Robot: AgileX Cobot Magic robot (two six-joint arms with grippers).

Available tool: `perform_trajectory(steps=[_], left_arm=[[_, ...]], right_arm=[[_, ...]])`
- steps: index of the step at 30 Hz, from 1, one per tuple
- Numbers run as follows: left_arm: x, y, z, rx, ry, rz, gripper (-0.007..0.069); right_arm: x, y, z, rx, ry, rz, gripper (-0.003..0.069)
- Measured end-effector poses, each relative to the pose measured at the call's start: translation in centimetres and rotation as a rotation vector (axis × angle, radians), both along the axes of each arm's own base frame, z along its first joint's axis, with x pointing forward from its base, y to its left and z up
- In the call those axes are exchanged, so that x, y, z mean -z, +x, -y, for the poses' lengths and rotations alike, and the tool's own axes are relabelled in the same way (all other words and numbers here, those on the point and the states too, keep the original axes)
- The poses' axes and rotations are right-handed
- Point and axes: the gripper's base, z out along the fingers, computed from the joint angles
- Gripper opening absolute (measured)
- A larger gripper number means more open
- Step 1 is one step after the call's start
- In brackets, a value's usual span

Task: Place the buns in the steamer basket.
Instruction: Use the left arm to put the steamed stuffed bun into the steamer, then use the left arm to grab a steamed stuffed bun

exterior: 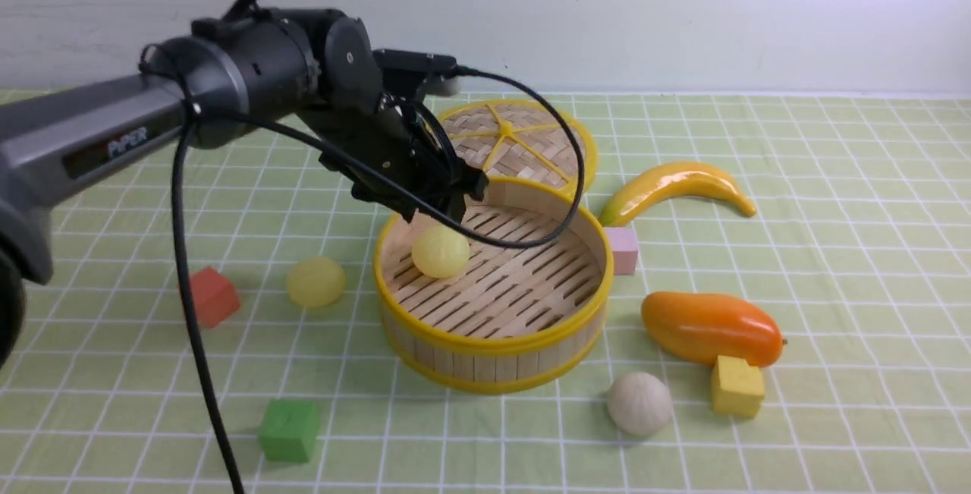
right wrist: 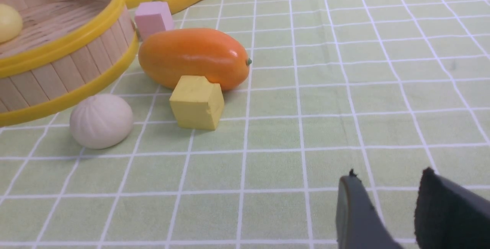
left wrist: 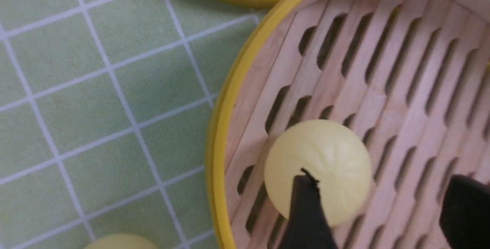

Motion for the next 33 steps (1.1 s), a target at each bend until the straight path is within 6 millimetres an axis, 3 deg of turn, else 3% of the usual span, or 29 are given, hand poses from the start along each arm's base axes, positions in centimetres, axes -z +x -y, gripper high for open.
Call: perform_trajectory(steps=[3,5,7,8,9,10,11,13,15,19,25,33], left_arm=[[-3.6,-1.9,-0.8,0.009,0.013,0.005,0.0505],[-4.5,-2.7,-1.4,0.013,0.045,-0.010,0.0485],[-5.3,-3.7,-3.4,-0.010,0.105,-0.064,0.0379],[-5.3,-3.7,-3.6,-0.015,0.105,-0.066,0.0368],[-4.4,-3.5,-5.5,-0.069,0.112,-0.115,0.0270],[-3.5,-3.3,-6.7,-0.098,0.115,-0.145,0.0219],[-3.1,-3.3,-6.9,-0.102,0.117,-0.158,0.0209],[-0.2,-2.9,-9.3,-0.146,0.136,-0.227,0.0123],[1.3,-2.6,-10.1,-0.149,0.150,-0.249,0.0108],[3.6,-1.9,-10.1,-0.142,0.162,-0.250,0.0145],[5.2,-0.2,-9.8,-0.156,0.144,-0.151,0.0301],[7.1,1.1,-9.6,-0.168,0.131,-0.109,0.0319]], right_arm=[[0.0,0.0,0.0,0.000,0.000,0.000,0.0239],[0.0,0.0,0.0,0.000,0.000,0.000,0.0239],[0.0,0.0,0.0,0.000,0.000,0.000,0.0239],[0.0,0.0,0.0,0.000,0.000,0.000,0.0239],[0.0,0.0,0.0,0.000,0.000,0.000,0.0239],[0.0,0.0,0.0,0.000,0.000,0.000,0.0239],[0.0,0.0,0.0,0.000,0.000,0.000,0.0239],[0.0,0.0,0.0,0.000,0.000,0.000,0.0239],[0.0,0.0,0.0,0.000,0.000,0.000,0.0239],[0.0,0.0,0.0,0.001,0.002,0.000,0.0239],[0.0,0.0,0.0,0.001,0.003,0.000,0.0239],[0.0,0.0,0.0,0.001,0.003,0.000,0.0239]])
